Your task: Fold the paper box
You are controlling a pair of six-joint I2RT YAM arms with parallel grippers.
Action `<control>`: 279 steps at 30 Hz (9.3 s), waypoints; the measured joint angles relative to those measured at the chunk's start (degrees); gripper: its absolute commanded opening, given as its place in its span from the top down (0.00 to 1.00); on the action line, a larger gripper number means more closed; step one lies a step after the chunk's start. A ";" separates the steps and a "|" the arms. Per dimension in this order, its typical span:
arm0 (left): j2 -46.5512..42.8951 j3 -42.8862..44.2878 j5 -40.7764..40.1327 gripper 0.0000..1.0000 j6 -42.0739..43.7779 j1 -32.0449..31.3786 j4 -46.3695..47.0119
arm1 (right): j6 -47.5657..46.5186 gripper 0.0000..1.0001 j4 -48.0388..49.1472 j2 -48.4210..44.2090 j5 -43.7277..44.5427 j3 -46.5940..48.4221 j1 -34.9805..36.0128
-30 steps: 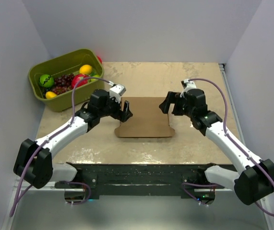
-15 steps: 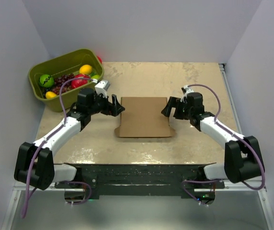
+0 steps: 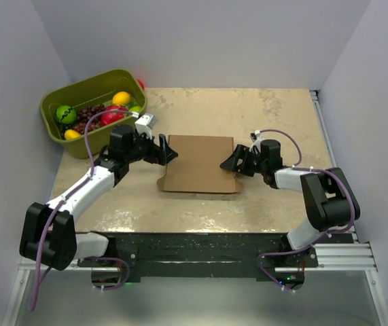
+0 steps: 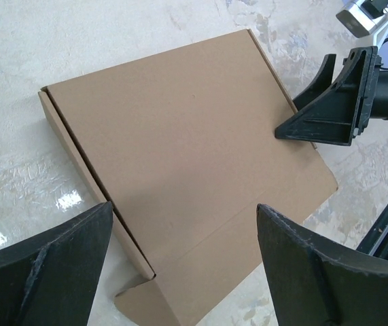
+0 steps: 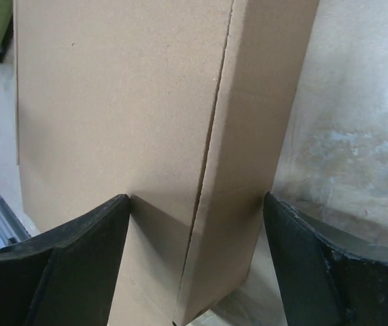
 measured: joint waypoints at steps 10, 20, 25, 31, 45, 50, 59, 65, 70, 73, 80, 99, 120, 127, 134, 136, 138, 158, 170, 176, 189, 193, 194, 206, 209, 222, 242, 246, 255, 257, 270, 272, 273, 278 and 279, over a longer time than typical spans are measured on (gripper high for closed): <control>-4.13 -1.33 -2.47 0.09 -2.62 0.15 -0.55 | 3.04 0.74 8.48 1.97 -5.95 -1.66 -1.62; -9.62 -14.60 -6.27 0.07 -11.43 2.40 8.57 | 4.37 1.00 14.36 4.39 -9.94 -1.79 -2.32; -7.06 -19.39 -7.50 0.06 -15.19 2.89 10.49 | 4.72 1.00 15.65 4.79 -10.03 -2.21 -2.80; -7.30 -21.24 -8.15 0.06 -18.64 3.13 14.08 | 4.94 1.00 15.91 4.92 -10.29 -2.40 -3.61; -8.07 -24.87 -8.57 0.05 -23.58 3.13 19.45 | 5.09 1.00 14.60 4.72 -10.01 -2.14 -3.96; -8.35 -26.77 -8.07 0.05 -25.55 3.15 22.82 | 5.09 1.00 14.12 4.52 -9.86 -2.12 -4.35; -6.75 -30.47 -5.46 0.06 -29.22 3.50 28.61 | 5.11 1.00 13.84 4.44 -9.92 -2.12 -4.81; -2.80 -32.37 -2.97 0.09 -31.56 3.52 35.85 | 5.09 1.00 13.84 4.42 -9.94 -2.12 -4.83; 1.92 -32.39 -0.90 0.16 -33.90 3.43 42.62 | 5.09 1.00 13.84 4.42 -9.97 -2.12 -4.87; 5.79 -32.39 0.07 0.24 -35.80 2.67 47.21 | 5.09 1.00 13.84 4.42 -9.97 -2.12 -4.87; 11.06 -32.20 -0.09 0.47 -39.43 1.38 52.72 | 5.03 1.00 13.99 4.37 -9.77 -2.12 -5.70; 11.21 -25.42 6.25 0.93 -39.82 1.75 46.21 | -2.97 0.07 -4.02 -11.87 -1.62 -4.24 -6.03; 11.19 -19.93 21.46 1.00 -39.50 9.20 30.42 | -36.89 0.01 -17.75 -28.50 45.66 6.38 55.36; 11.17 -20.00 23.93 1.00 -41.18 9.79 28.06 | -46.93 0.01 -13.46 -16.46 62.45 6.95 69.51; 9.66 -20.48 24.87 1.00 -44.35 9.97 28.09 | -55.58 0.01 -4.13 -7.89 71.87 6.60 71.84; 8.87 -20.55 25.18 1.00 -44.61 10.01 28.09 | -57.79 0.01 -1.62 -5.14 73.55 6.56 72.04; 8.17 -20.70 25.49 1.00 -44.89 10.10 28.11 | -59.95 0.01 1.05 -2.32 75.17 6.34 72.17; 4.83 -23.85 25.57 1.00 -46.36 10.64 28.92 | -70.62 0.58 18.91 12.07 87.78 5.51 71.34; 4.59 -23.91 25.40 0.34 -49.86 10.67 30.75 | -66.73 0.70 9.90 6.23 83.25 5.51 69.55; 0.57 -23.76 25.86 0.00 -45.40 10.95 29.35 | -61.51 0.71 -5.35 -3.72 73.26 7.26 65.18; -16.76 -16.24 16.63 0.00 -23.54 15.39 8.17 | -52.81 0.73 -29.42 -13.68 58.47 18.56 55.21; -25.18 -15.26 9.40 0.00 -16.81 15.87 1.86 | -51.56 0.73 -37.73 -13.44 53.94 23.78 54.27; -26.82 -15.08 8.46 0.00 -15.45 15.87 1.01 | -51.17 0.74 -40.00 -13.33 52.54 25.33 53.81; -39.15 -18.97 7.30 0.00 -7.89 15.87 3.15 | -49.53 0.78 -59.49 -6.34 35.85 43.58 44.81; -37.86 -20.92 12.55 0.00 -9.14 15.89 8.98 | -50.14 0.78 -62.62 -2.75 31.98 48.41 42.42; -23.56 -22.03 21.07 0.00 -15.47 15.87 27.74 | -52.87 0.76 -72.89 12.33 18.80 65.59 35.45; 1.33 -16.22 13.86 0.09 -18.86 10.36 39.71 | -55.06 0.62 -76.78 19.96 4.61 74.69 26.43; 7.56 -10.01 11.78 0.21 -18.84 8.04 41.81 | -55.10 0.44 -76.72 20.00 3.45 74.66 24.90; 16.48 -4.79 10.23 0.51 -18.71 5.66 44.65 | -55.32 0.18 -71.47 19.91 3.30 71.93 21.57; 17.22 -4.31 9.62 0.53 -18.60 5.29 45.42 | -54.75 0.16 -70.29 19.91 3.52 71.52 20.74; 17.70 -3.89 7.76 0.52 -18.34 4.74 46.47 | -42.42 0.01 -61.79 11.21 17.88 67.34 17.92; 17.70 -3.89 7.69 0.45 -18.32 4.70 46.36 | -40.22 0.01 -60.63 8.02 21.88 66.47 17.14; 17.70 -3.89 7.67 0.41 -18.32 4.63 46.21 | -39.15 0.01 -60.46 6.08 23.71 65.53 16.79; 17.68 -3.78 7.63 0.22 -18.14 4.35 44.06 | -34.93 0.01 -60.83 -3.74 31.93 59.78 16.04; 17.68 -3.52 7.65 0.21 -17.94 4.33 43.30 | -34.27 0.01 -60.98 -4.94 32.96 59.14 15.87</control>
